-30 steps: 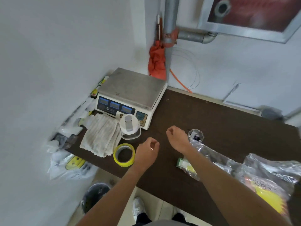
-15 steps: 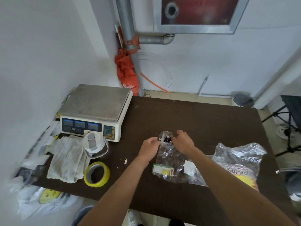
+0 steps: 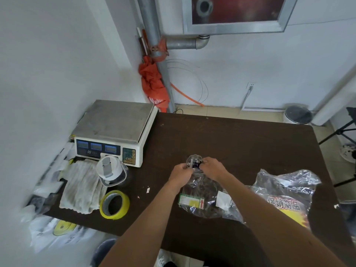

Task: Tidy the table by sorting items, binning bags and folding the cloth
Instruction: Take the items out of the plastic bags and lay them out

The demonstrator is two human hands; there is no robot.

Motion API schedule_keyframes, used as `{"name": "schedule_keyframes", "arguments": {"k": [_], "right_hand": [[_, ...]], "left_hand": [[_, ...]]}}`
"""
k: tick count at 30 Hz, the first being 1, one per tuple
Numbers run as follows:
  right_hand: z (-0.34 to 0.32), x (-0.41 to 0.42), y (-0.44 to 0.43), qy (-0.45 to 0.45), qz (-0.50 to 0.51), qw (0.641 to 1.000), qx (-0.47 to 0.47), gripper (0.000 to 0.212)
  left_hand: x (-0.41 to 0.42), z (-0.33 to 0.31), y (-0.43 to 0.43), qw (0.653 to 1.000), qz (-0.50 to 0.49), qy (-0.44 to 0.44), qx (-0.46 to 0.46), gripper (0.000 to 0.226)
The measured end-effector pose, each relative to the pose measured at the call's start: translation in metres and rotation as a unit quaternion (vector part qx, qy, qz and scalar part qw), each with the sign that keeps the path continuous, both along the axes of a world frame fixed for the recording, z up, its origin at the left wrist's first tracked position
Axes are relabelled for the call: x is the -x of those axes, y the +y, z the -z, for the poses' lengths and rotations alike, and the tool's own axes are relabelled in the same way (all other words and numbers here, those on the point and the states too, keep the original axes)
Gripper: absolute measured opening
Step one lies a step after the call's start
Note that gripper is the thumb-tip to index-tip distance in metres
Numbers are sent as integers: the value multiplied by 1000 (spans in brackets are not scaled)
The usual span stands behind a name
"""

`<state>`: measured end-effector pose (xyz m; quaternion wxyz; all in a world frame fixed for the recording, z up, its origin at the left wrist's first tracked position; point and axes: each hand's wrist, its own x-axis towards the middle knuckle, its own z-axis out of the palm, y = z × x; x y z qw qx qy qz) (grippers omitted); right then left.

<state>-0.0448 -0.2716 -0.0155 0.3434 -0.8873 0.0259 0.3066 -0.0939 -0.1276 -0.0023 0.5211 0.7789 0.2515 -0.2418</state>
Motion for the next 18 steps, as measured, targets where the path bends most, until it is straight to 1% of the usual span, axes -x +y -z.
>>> {"name": "schedule_keyframes", "arguments": {"k": [2, 3, 6, 8, 12, 15, 18], "right_hand": [[-1, -1, 1, -3, 7, 1000, -8, 21], [-3, -1, 2, -5, 15, 1000, -12, 21], [-9, -1, 9, -15, 29, 999, -28, 27], [-12, -1, 15, -21, 37, 998, -45, 32], [-15, -1, 32, -31, 58, 993, -93, 48], [-21, -1, 51, -48, 50, 991, -114, 48], [-23, 0, 72, -55, 27, 992, -110, 49]], "left_hand": [[2, -3, 0, 999, -38, 4, 32, 24], [4, -3, 1, 998, -48, 8, 41, 26], [7, -7, 6, 995, -76, 0, 62, 22], [8, -7, 12, 993, -96, -17, 69, 23], [13, -13, 28, 988, -134, -44, 64, 29], [16, -15, 44, 983, -168, -63, 42, 42], [22, -17, 59, 977, -200, -71, 24, 43]]}}
